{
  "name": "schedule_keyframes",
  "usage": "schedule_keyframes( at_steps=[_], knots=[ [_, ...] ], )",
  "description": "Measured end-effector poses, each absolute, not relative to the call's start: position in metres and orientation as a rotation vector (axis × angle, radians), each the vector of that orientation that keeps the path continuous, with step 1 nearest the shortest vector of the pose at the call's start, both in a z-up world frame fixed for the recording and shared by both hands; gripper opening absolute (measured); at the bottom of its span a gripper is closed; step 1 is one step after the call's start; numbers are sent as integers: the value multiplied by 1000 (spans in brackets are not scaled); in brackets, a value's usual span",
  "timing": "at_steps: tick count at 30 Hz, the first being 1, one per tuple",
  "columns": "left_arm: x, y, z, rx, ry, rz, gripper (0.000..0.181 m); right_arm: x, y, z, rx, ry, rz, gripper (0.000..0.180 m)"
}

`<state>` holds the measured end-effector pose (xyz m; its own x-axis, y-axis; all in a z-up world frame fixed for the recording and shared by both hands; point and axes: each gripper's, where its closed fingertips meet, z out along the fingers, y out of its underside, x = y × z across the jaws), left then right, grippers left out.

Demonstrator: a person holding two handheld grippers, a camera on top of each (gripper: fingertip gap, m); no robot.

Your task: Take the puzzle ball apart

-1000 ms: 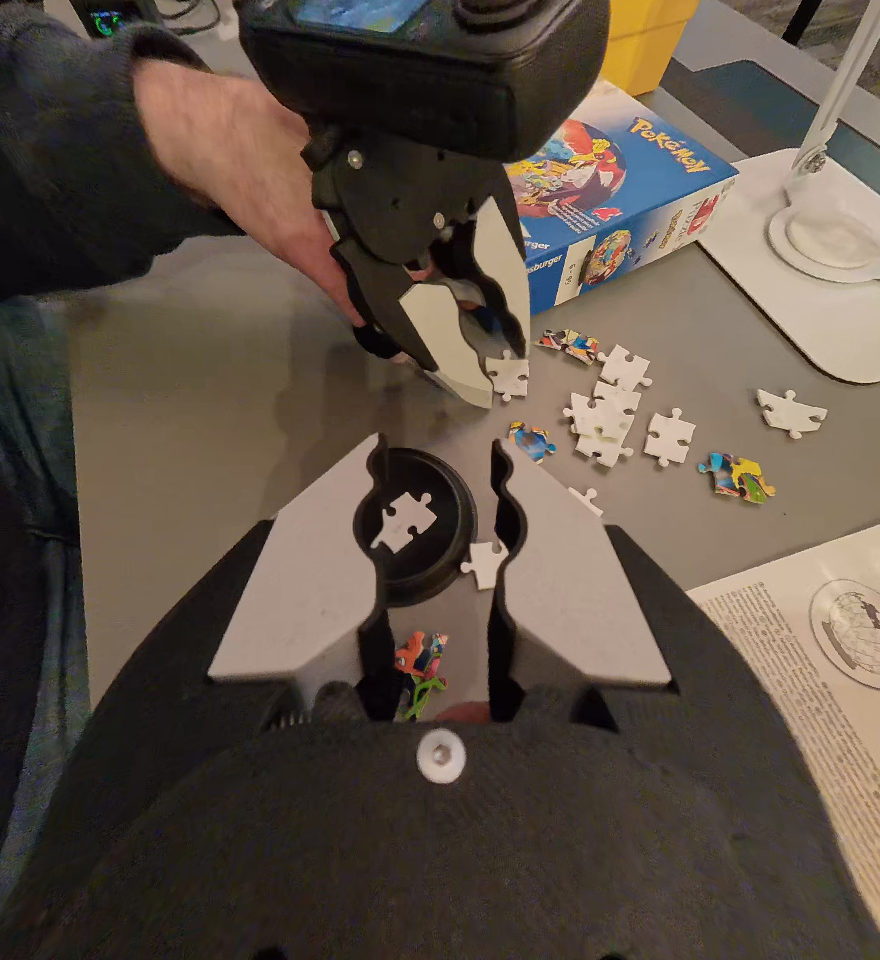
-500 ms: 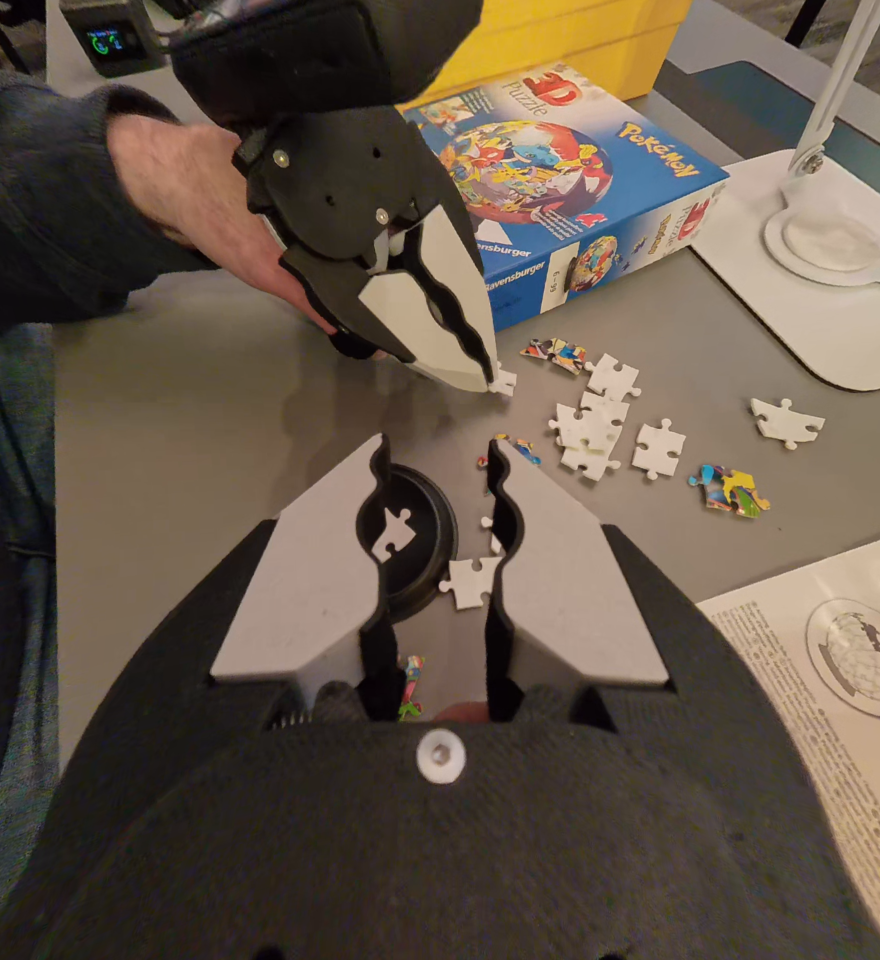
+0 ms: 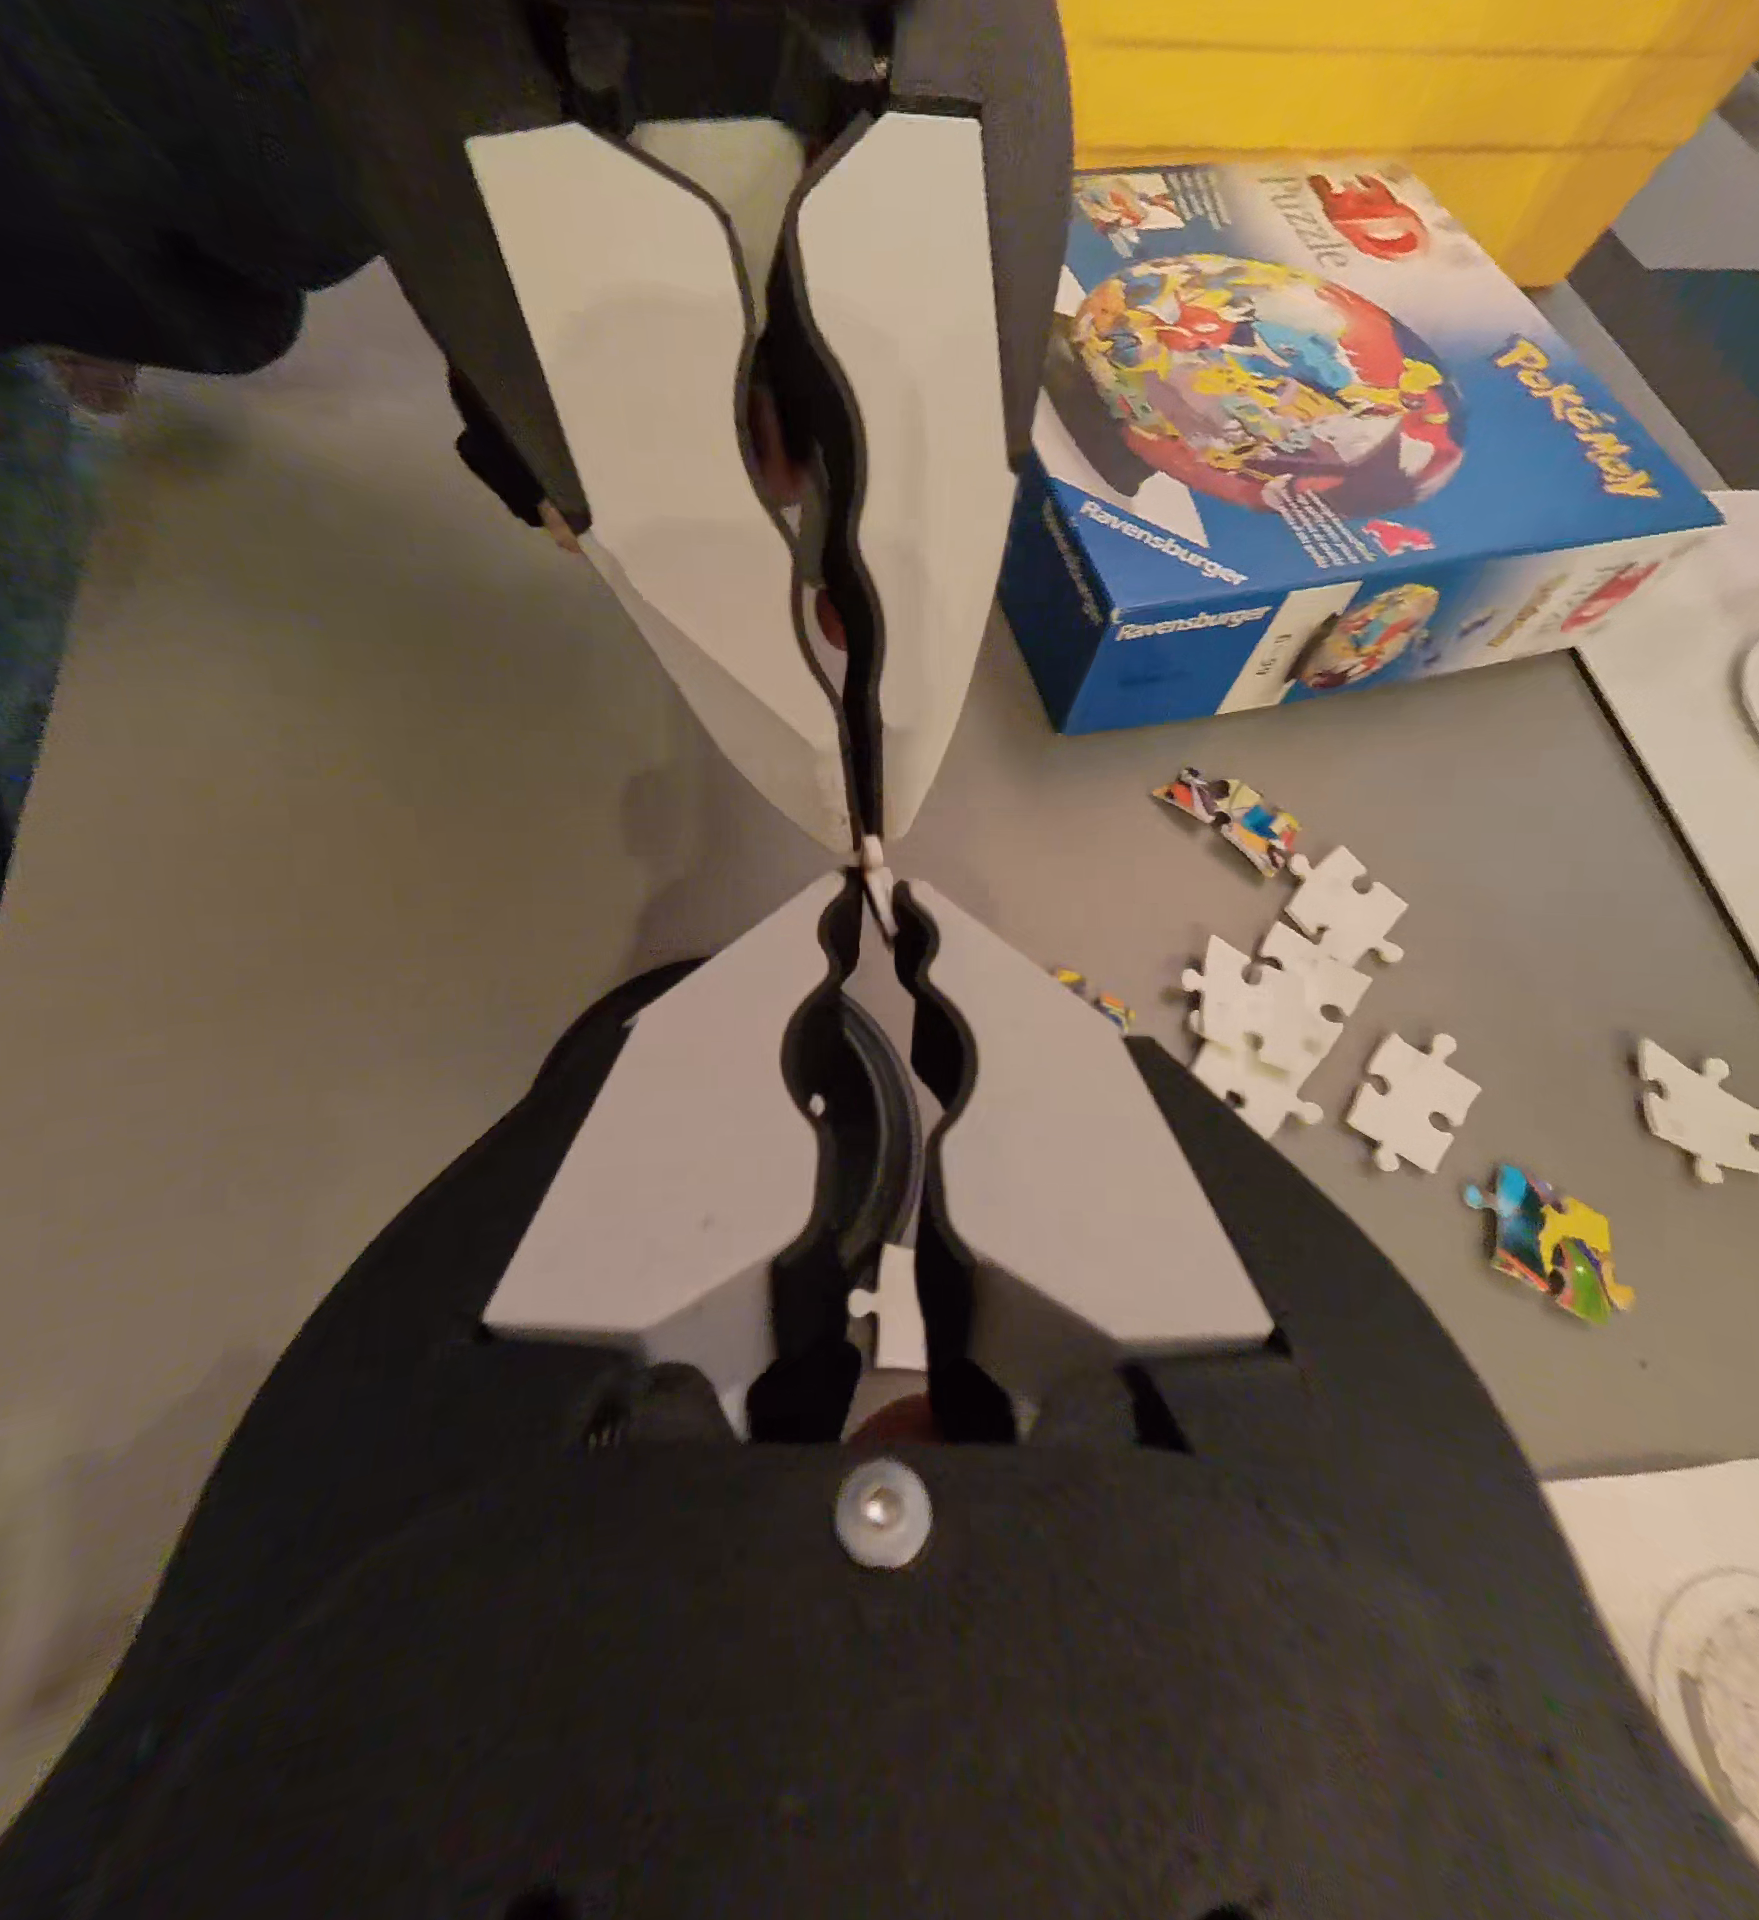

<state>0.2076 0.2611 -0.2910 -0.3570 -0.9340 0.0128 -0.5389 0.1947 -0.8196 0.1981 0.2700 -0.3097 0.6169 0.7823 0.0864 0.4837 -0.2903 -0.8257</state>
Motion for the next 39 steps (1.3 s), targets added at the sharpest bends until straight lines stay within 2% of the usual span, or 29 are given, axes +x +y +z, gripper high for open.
schedule_keyframes(
  at_steps=[1, 3, 5, 10, 14, 17, 19, 23, 26, 28, 34, 39],
  knots=[
    [208, 260, -287, -1365, 1962, -1084, 3, 198, 267, -306, -1946, -997, 429, 1],
    [212, 263, -275, -1356, 1881, -1169, 7, 208, 263, -294, -1959, -945, 380, 0],
    [215, 278, -274, -1407, 1811, -1116, 29, 237, 259, -269, -1960, -835, 273, 0],
    [228, 335, -295, -1513, 1732, -563, 50, 367, 230, -217, -2025, -423, -25, 1],
    [237, 350, -310, -1552, 1907, -278, 49, 467, 196, -220, -2128, -133, -261, 12],
    [236, 366, -325, -1605, 2088, -79, 47, 506, 176, -246, -2256, 3, -321, 40],
    [235, 378, -336, -1634, 2174, 50, 45, 516, 169, -258, -2301, 40, -333, 47],
    [229, 388, -359, -1689, 2343, 222, 43, 512, 168, -262, -2289, 32, -319, 44],
    [235, 391, -365, -1733, 2391, 223, 35, 504, 172, -253, -2240, 9, -304, 40],
    [234, 399, -368, -1725, 2408, 273, 14, 499, 174, -247, -2212, -7, -307, 37],
    [235, 401, -364, -1728, 2403, 178, 9, 468, 181, -221, -2113, -94, -241, 33],
    [236, 398, -352, -1721, 2332, 10, 2, 408, 196, -199, -2027, -261, -137, 29]
  ],
)
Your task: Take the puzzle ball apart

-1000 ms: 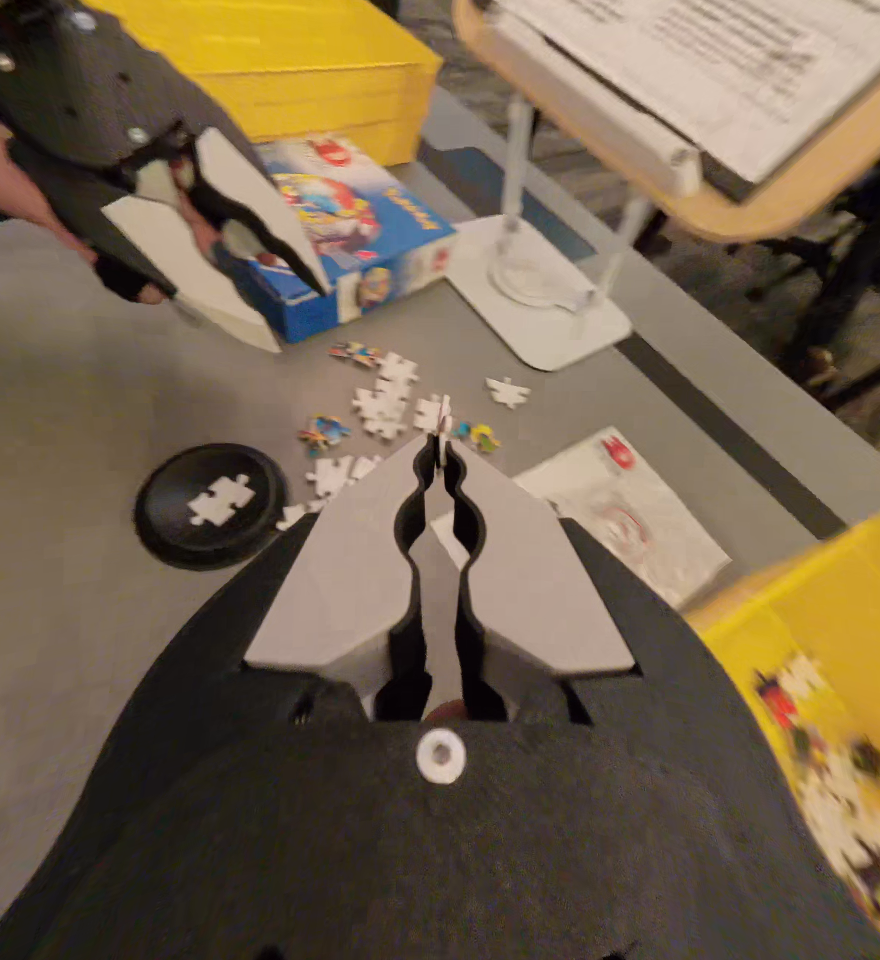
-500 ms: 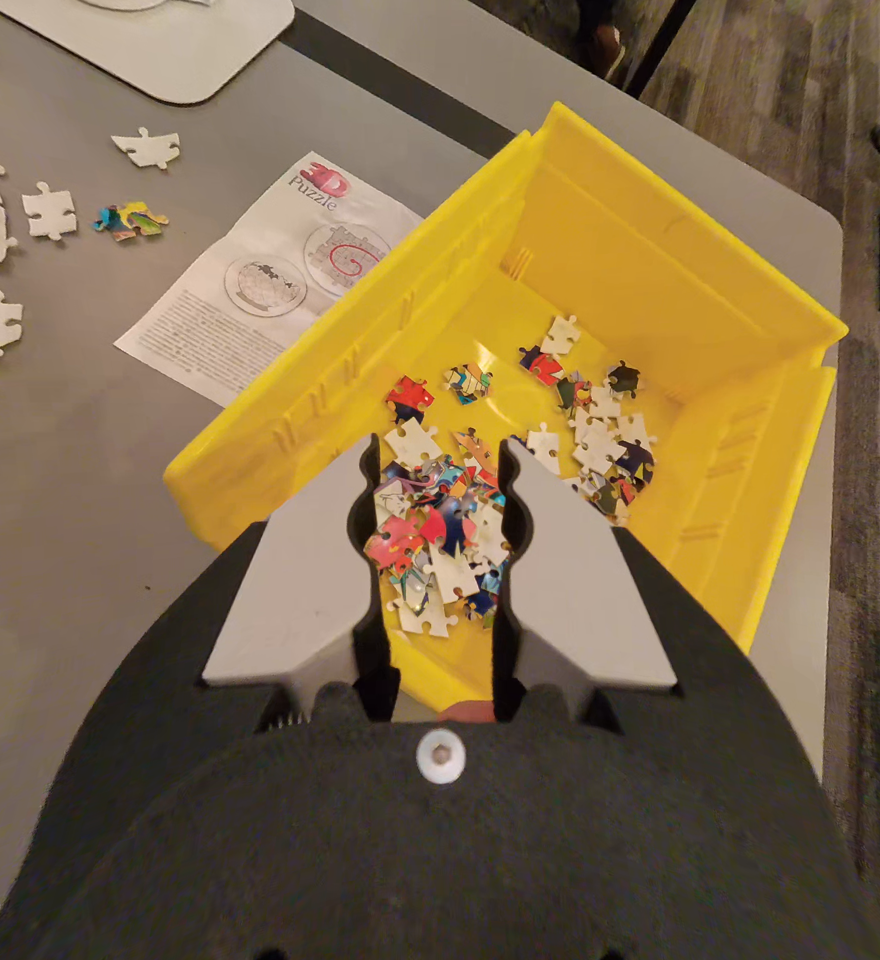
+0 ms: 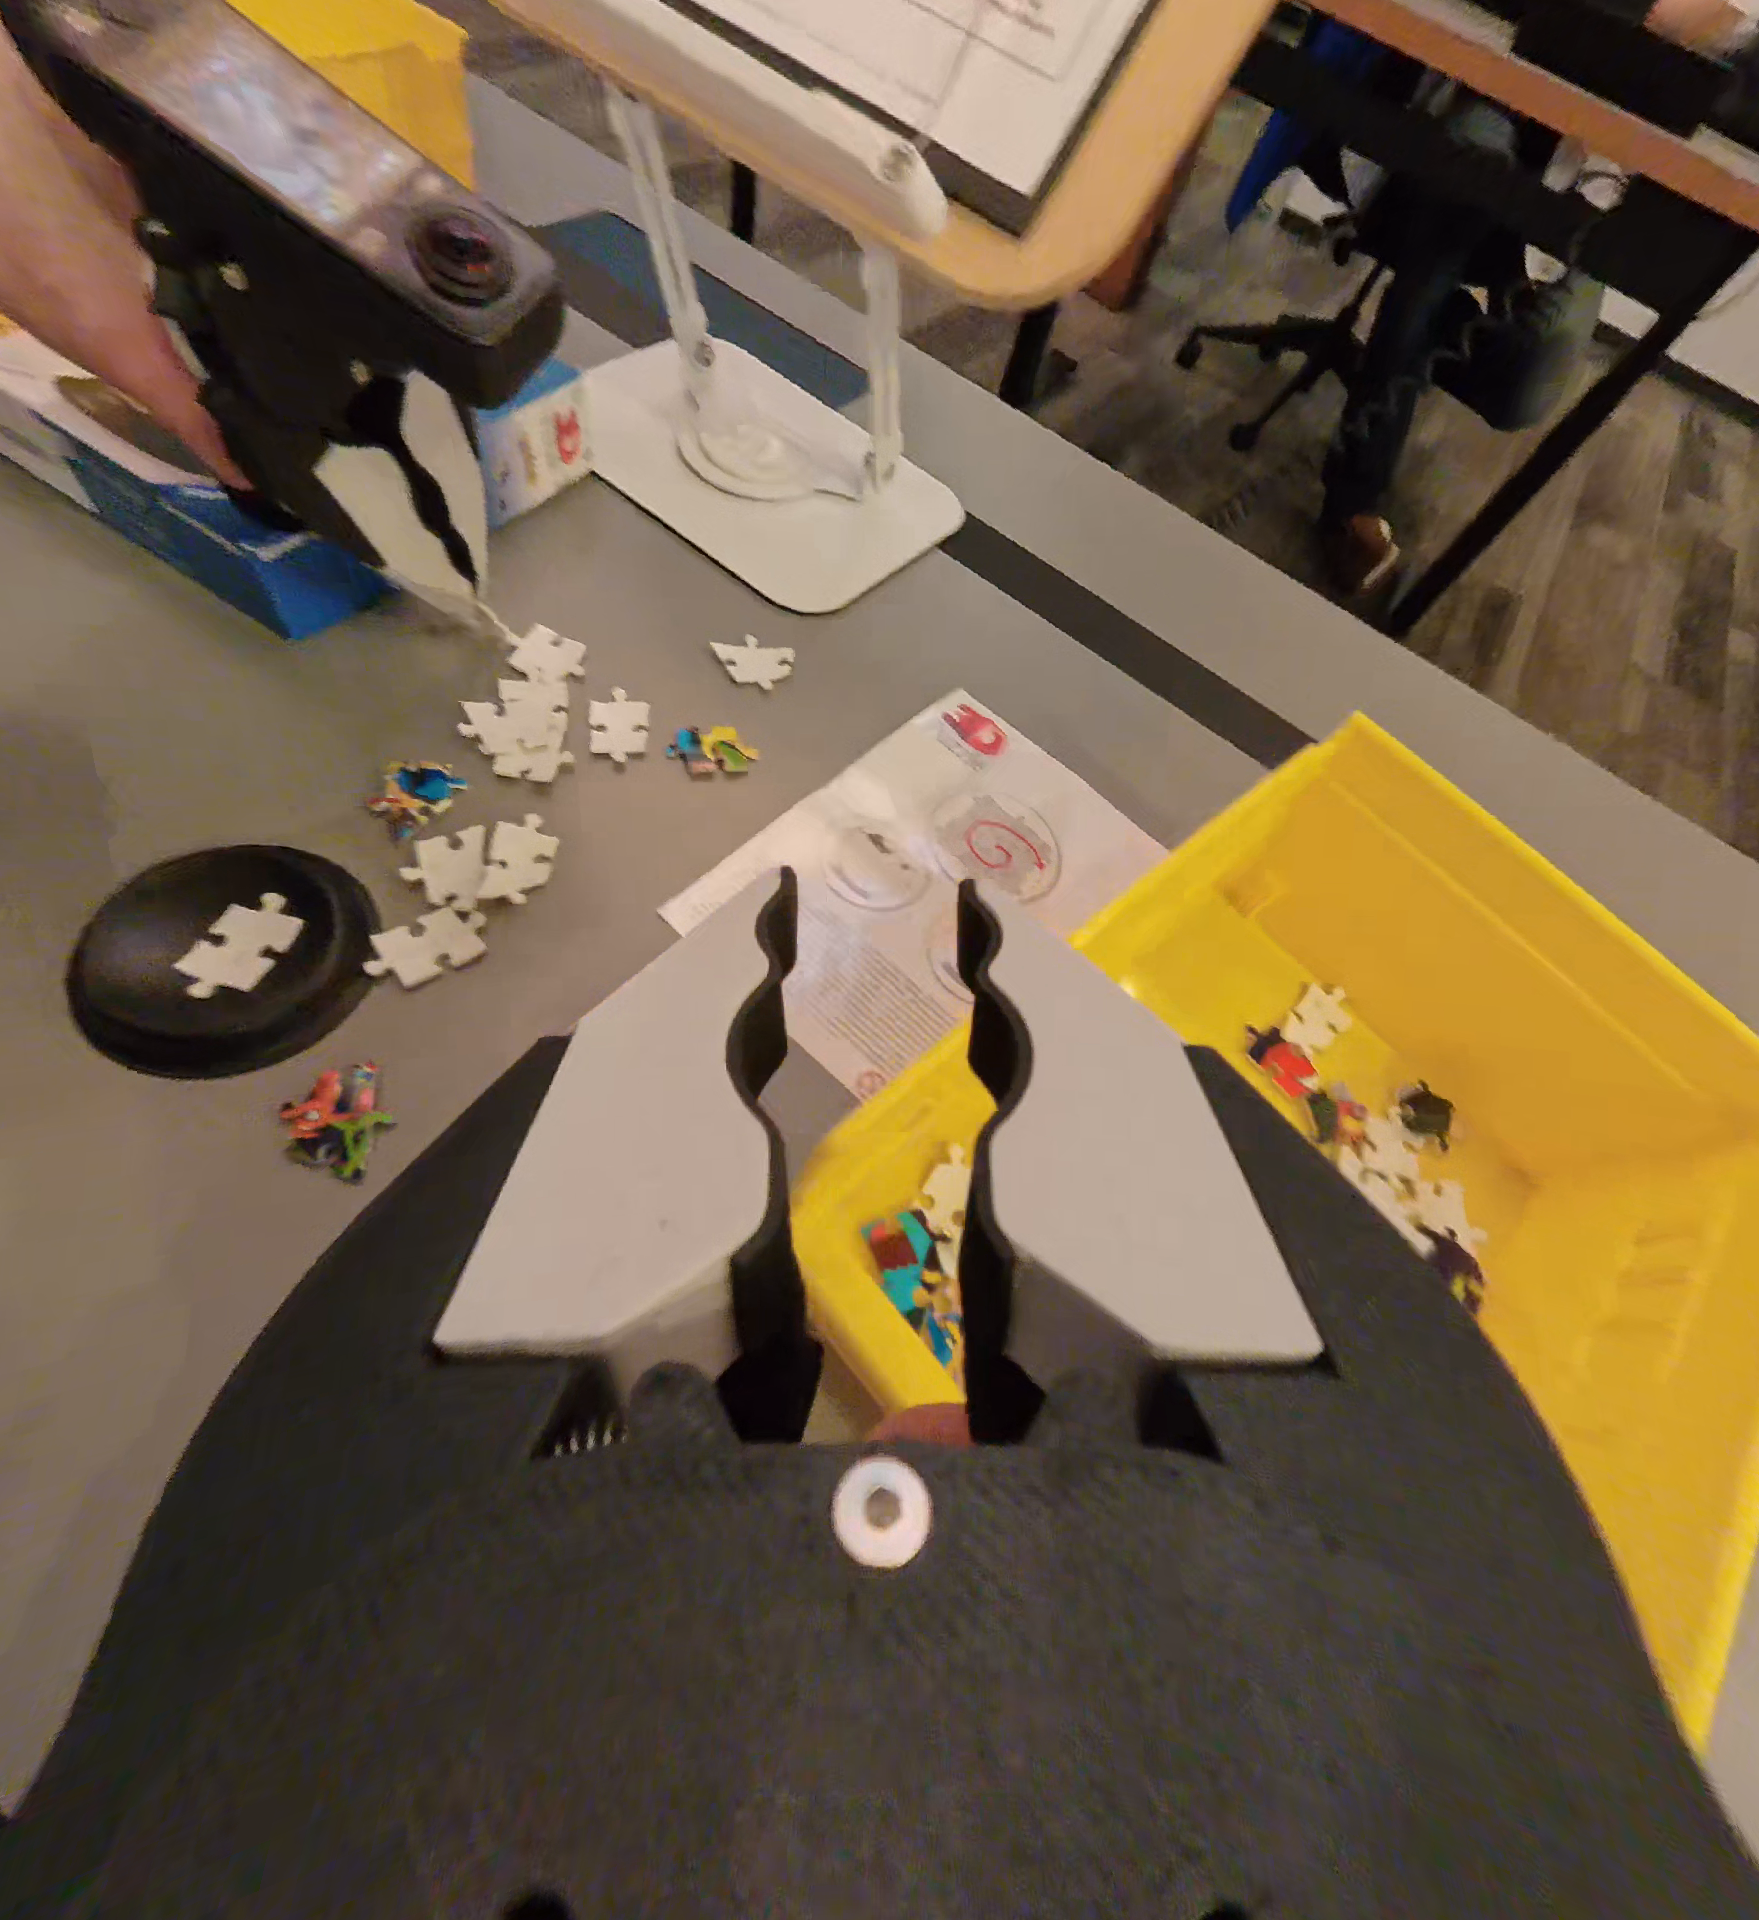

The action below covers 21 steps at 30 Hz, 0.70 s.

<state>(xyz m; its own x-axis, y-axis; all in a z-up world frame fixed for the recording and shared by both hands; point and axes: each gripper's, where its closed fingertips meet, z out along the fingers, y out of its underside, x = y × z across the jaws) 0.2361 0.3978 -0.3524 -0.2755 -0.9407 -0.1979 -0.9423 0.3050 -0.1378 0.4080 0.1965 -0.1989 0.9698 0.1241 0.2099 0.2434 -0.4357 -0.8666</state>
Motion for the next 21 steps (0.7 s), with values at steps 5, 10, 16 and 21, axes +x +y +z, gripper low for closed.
schedule_keyframes(
  at_steps=[5, 10, 16, 21],
  knots=[
    [251, 345, -314, -1607, 2291, -528, 2, 314, 220, -200, -1969, -476, 145, 31],
    [259, 273, -248, -1318, 2247, -959, 2, 263, 245, -236, -2002, -652, 255, 30],
    [243, 238, -227, -1157, 2300, -1117, 2, 243, 248, -236, -1953, -676, 383, 15],
    [245, 234, -227, -1111, 2290, -1126, 2, 239, 243, -237, -1963, -718, 384, 0]
  ],
)
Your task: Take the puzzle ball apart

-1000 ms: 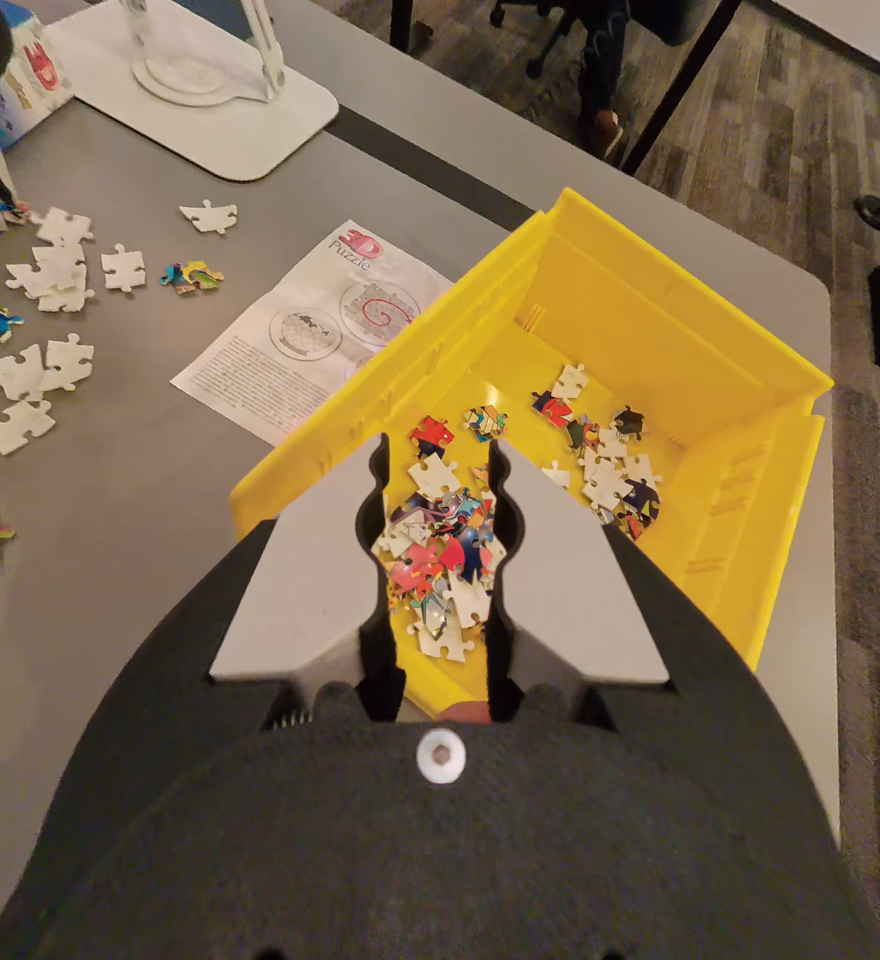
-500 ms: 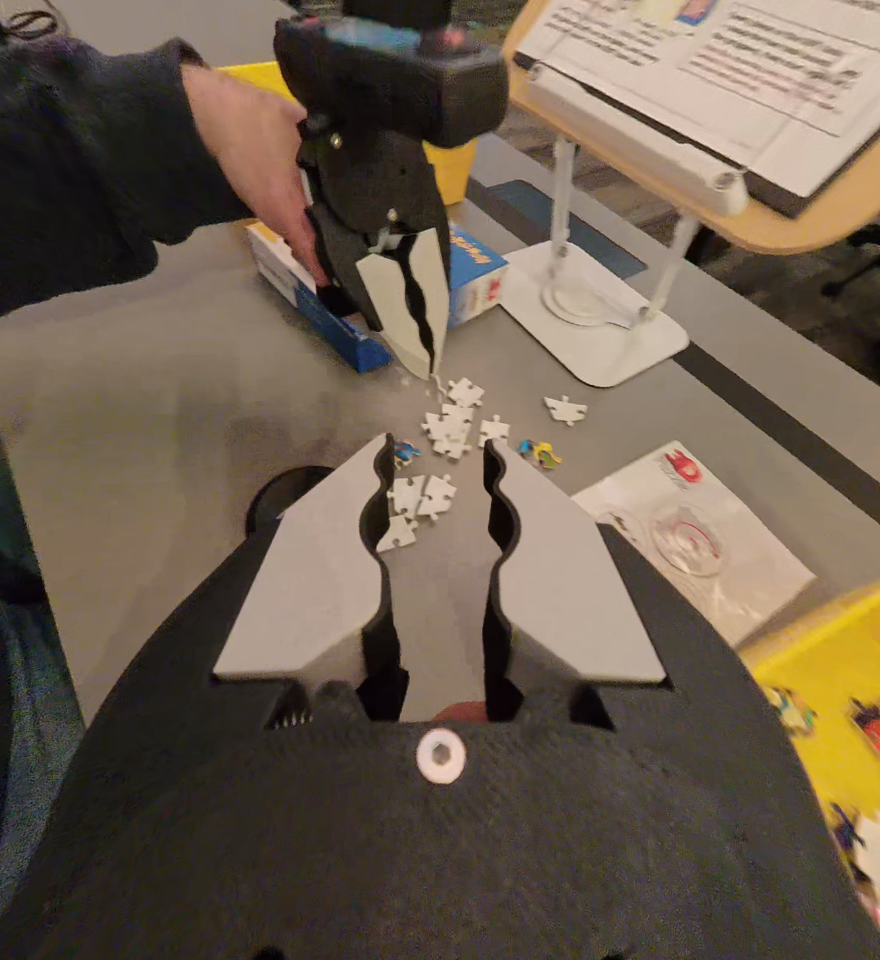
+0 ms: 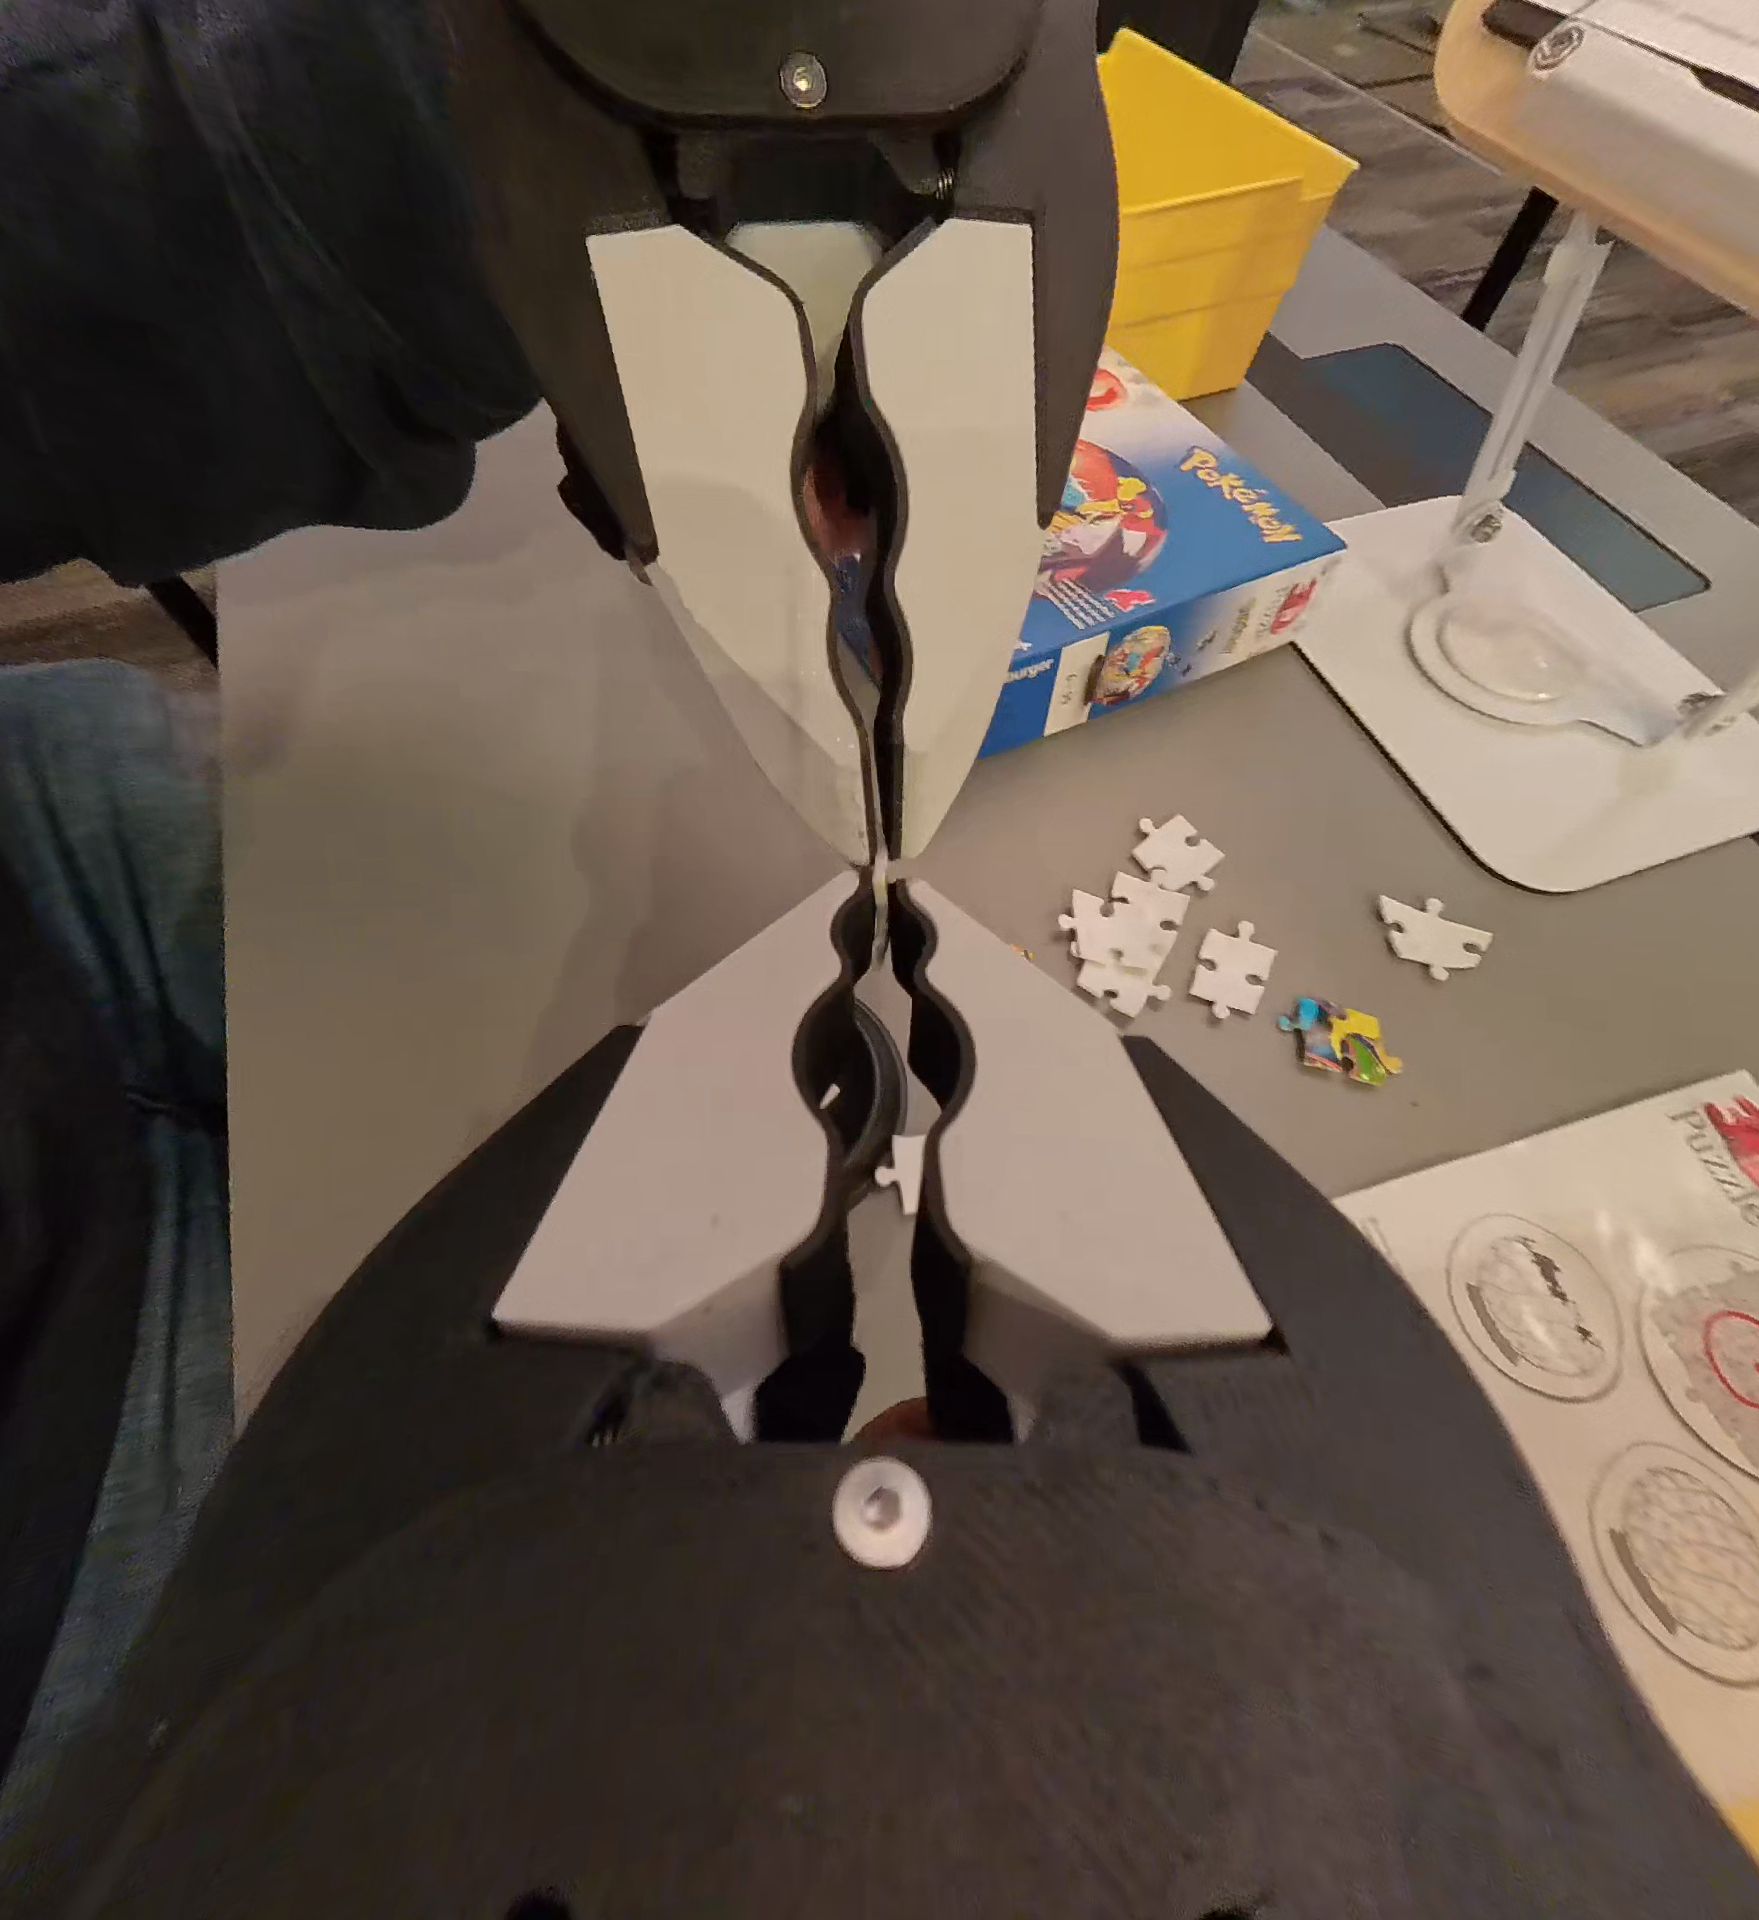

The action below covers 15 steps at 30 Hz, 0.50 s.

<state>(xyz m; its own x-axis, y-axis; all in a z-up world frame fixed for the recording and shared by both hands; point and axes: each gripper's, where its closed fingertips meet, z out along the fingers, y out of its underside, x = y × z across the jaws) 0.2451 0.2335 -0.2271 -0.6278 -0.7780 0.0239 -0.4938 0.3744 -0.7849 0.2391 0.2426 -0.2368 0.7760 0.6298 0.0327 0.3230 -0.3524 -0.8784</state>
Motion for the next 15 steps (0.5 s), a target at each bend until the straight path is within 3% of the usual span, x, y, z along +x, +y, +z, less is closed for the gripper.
schedule_keyframes(
  at_steps=[3, 8, 11, 15],
  knots=[
    [254, 244, -231, -1176, 2208, -1061, 17, 267, 240, -225, -1969, -658, 267, 0],
    [235, 277, -295, -1346, 2325, -561, 44, 401, 215, -209, -2030, -304, -105, 1],
    [230, 281, -317, -1420, 2312, -496, 51, 475, 188, -222, -2099, -80, -286, 26],
    [223, 256, -330, -1398, 2354, -579, 56, 511, 161, -248, -2192, 29, -377, 33]
  ],
)
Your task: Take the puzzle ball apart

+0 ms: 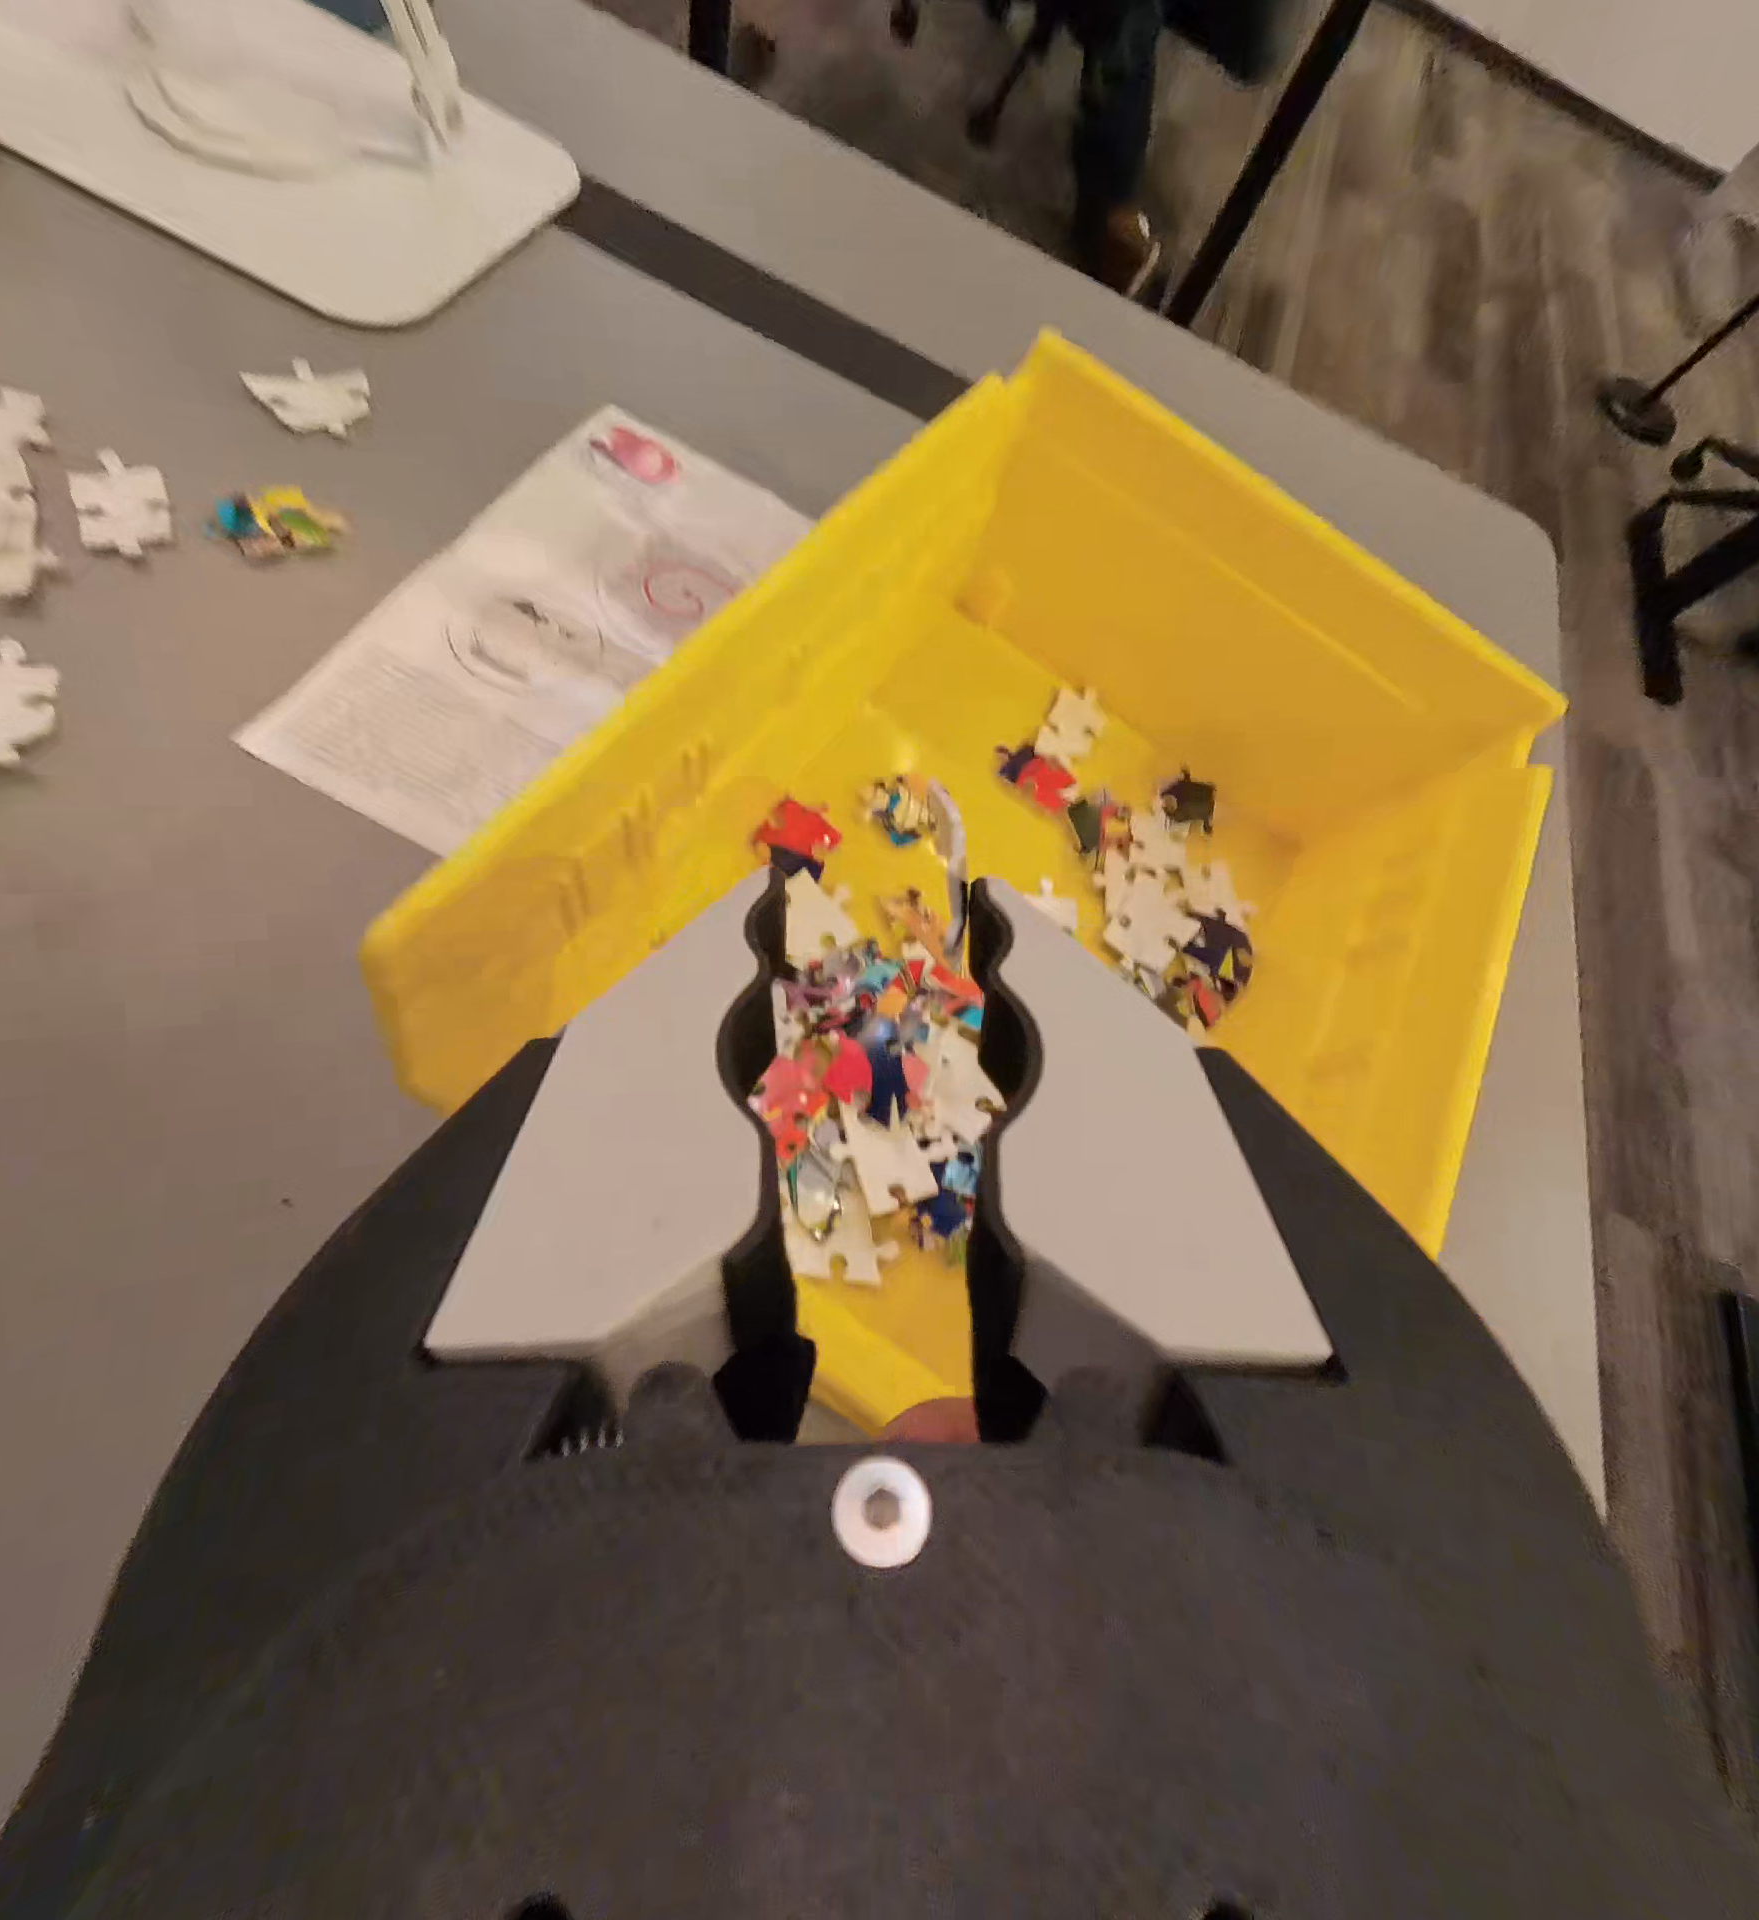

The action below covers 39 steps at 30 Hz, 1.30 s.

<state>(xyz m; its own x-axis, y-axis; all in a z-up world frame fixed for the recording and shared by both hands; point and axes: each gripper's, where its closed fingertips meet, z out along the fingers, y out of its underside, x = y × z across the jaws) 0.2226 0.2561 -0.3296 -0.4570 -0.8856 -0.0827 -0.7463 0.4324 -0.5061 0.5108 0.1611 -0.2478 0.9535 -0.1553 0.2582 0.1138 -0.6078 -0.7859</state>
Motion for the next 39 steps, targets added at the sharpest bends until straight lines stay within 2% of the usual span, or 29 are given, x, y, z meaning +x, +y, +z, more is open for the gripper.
schedule_keyframes(
  at_steps=[3, 5, 8, 11, 13, 18, 21, 24, 27, 30, 33, 37, 38, 39],
  knots=[
    [219, 251, -334, -1384, 2359, -538, 54, 503, 155, -250, -2192, -10, -360, 29],
    [217, 252, -336, -1400, 2358, -543, 53, 498, 154, -253, -2200, -40, -350, 16],
    [216, 256, -339, -1433, 2335, -549, 52, 468, 153, -243, -2167, -124, -270, 28],
    [216, 259, -339, -1434, 2323, -552, 52, 382, 153, -227, -2066, -344, 2, 28],
    [218, 261, -341, -1441, 2309, -559, 52, 332, 154, -253, -2127, -454, 154, 36],
    [218, 263, -342, -1435, 2292, -535, 52, 272, 164, -332, -2277, -598, 181, 48],
    [215, 260, -341, -1441, 2280, -572, 51, 265, 172, -358, -2331, -586, 196, 45],
    [212, 258, -340, -1440, 2270, -581, 51, 266, 174, -366, -2347, -572, 219, 28],
    [211, 259, -341, -1446, 2256, -592, 50, 266, 175, -365, -2342, -567, 241, 27],
    [209, 261, -341, -1456, 2235, -600, 50, 269, 175, -353, -2306, -542, 254, 27],
    [206, 263, -338, -1459, 2213, -609, 50, 295, 174, -302, -2198, -482, 164, 27],
    [203, 268, -333, -1472, 2183, -613, 49, 403, 169, -212, -2010, -222, -175, 27],
    [203, 270, -332, -1472, 2177, -614, 49, 435, 167, -203, -2002, -144, -256, 27],
    [204, 271, -331, -1474, 2172, -616, 49, 464, 164, -204, -2023, -77, -320, 36]
  ],
)
